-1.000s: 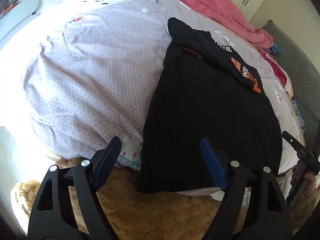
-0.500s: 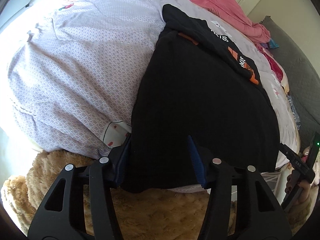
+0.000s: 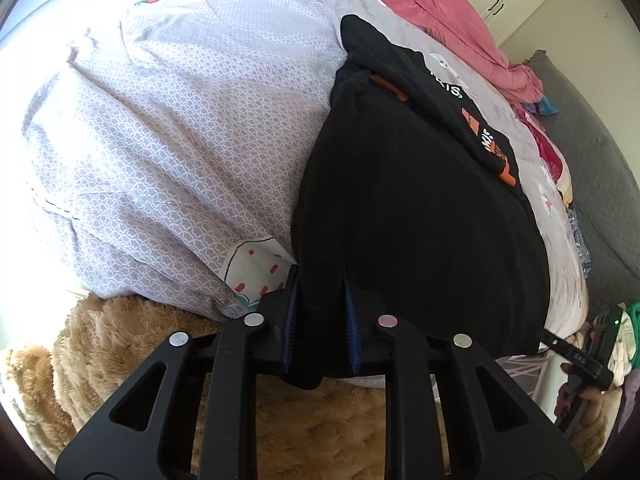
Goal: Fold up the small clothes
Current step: 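Close both tools on the black shirt's hem, then lift the hem with both tools and fold it over toward the collar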
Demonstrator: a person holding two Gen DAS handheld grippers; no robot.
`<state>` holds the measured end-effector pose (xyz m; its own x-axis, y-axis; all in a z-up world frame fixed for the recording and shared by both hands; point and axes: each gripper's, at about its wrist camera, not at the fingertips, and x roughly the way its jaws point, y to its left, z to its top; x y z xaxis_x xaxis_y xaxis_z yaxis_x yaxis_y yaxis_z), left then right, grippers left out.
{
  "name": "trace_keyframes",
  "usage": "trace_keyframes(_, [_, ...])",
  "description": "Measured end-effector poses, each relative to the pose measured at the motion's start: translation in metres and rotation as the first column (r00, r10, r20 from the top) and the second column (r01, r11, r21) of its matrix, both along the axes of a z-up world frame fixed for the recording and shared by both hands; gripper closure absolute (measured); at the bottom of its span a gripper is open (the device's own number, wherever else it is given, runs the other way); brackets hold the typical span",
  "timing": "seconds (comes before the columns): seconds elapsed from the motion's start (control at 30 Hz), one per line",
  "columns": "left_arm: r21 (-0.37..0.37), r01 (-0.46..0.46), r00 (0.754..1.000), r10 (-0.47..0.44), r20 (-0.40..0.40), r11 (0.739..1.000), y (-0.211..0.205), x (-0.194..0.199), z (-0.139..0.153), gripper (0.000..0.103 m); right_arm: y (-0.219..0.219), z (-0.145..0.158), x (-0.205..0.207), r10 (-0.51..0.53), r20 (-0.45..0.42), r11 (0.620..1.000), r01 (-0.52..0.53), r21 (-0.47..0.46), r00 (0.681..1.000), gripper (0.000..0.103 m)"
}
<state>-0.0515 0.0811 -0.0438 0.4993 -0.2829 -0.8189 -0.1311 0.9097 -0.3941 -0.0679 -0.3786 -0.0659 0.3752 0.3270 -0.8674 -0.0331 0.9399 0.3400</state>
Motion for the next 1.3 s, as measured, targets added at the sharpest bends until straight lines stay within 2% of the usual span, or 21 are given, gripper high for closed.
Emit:
trace_keyframes(0.13, [0.007, 0.000, 1.000, 0.000, -0.005, 1.000, -0.002, 0.002, -0.001, 0.090, 0.007, -0.008, -0.002, 0.028, -0.016, 0.999, -0.028, -0.024, 0.999, 0.052])
trace_keyframes(0.23, [0.000, -0.001, 1.000, 0.001, -0.005, 1.000, -0.003, 0.003, -0.002, 0.089, 0.012, -0.006, -0.002, 0.057, -0.021, 0.993, -0.059, -0.099, 0.998, 0.073])
trace_keyframes(0.3, [-0.013, -0.003, 1.000, 0.003, -0.002, 1.000, -0.001, 0.003, -0.003, 0.089, 0.011, 0.003, -0.002, 0.082, -0.005, 0.992, -0.082, -0.092, 0.997, 0.094])
trace_keyframes(0.43, [-0.049, -0.012, 1.000, 0.013, 0.015, 0.999, 0.005, -0.001, 0.001, 0.097, 0.011, 0.016, -0.004, 0.129, 0.015, 0.987, -0.127, -0.098, 0.992, 0.094])
trace_keyframes(0.57, [-0.089, -0.010, 0.999, 0.015, 0.051, 0.996, 0.011, -0.004, 0.013, 0.098, -0.001, 0.034, -0.003, 0.119, 0.061, 0.992, -0.121, 0.024, 0.991, 0.094])
trace_keyframes(0.83, [-0.129, -0.005, 0.991, 0.023, 0.134, 0.992, 0.017, -0.001, 0.049, 0.099, -0.015, 0.077, 0.013, 0.074, 0.177, 0.975, -0.109, 0.193, 0.981, 0.094])
trace_keyframes(1.03, [-0.089, 0.004, 0.979, 0.014, 0.202, 0.996, 0.017, 0.013, 0.084, 0.099, -0.029, 0.105, 0.031, 0.010, 0.261, 0.961, -0.081, 0.263, 0.965, 0.094])
trace_keyframes(1.3, [-0.059, -0.004, 0.966, 0.019, 0.258, 0.998, 0.013, 0.042, 0.111, 0.099, -0.038, 0.134, 0.057, -0.063, 0.358, 0.956, -0.046, 0.289, 0.932, 0.094])
